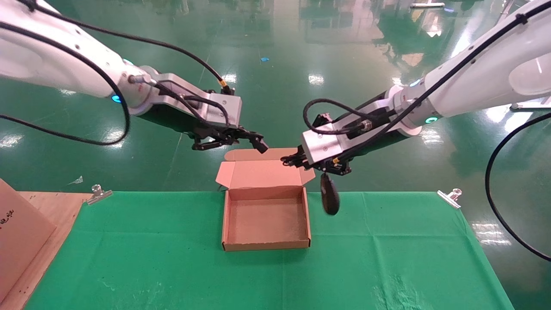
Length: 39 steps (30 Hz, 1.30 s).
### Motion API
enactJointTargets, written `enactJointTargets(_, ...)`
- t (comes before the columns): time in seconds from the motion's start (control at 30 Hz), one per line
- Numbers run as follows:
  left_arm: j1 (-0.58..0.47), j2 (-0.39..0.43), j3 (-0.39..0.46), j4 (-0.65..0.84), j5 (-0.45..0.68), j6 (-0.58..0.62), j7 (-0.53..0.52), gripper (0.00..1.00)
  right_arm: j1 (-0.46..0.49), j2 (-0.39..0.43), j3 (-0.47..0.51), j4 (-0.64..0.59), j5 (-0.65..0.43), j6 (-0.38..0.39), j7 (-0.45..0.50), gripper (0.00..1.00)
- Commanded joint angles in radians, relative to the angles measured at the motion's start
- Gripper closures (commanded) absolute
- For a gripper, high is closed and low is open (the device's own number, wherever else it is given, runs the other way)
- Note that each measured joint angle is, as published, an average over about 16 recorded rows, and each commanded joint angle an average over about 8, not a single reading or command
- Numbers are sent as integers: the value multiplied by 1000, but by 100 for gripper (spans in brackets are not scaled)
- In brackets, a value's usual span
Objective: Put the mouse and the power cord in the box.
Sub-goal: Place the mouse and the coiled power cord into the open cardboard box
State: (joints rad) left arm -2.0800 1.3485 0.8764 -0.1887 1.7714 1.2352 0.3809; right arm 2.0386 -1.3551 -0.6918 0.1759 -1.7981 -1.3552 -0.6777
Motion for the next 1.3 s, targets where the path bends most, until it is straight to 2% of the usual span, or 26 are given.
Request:
enactJointTargets(0.03,5,3,-3,-9,-7,-34,5,100,-3,-3,-3,19,6,-4,8,100)
enactJointTargets(0.33,23,4,8,-22,-25,-54,9,100,-11,-2,-28,68,38,-8,50,100)
enactJointTargets(0.47,73,5,3,-40,-50,-101,44,100,-8,2,-37,70,51,0,59,100)
enactJointTargets(0.7,262,10,-56,-62,-171,-320,163,100,2,17,-44,27,66,3,37,100)
enactJointTargets(0.9,437,20,-94,-126,-292,-554,221,100,-4,34,-43,-25,75,-8,-8,100)
enactJointTargets(1.03,540,23,-89,-194,-373,-683,245,100,-11,46,-42,-55,78,-16,-38,100)
enactJointTargets(1.17,600,23,-48,-224,-429,-731,245,100,-19,57,-42,-82,78,-22,-61,100)
enactJointTargets(1.3,623,22,16,-216,-455,-715,217,98,-27,67,-42,-106,79,-23,-77,100)
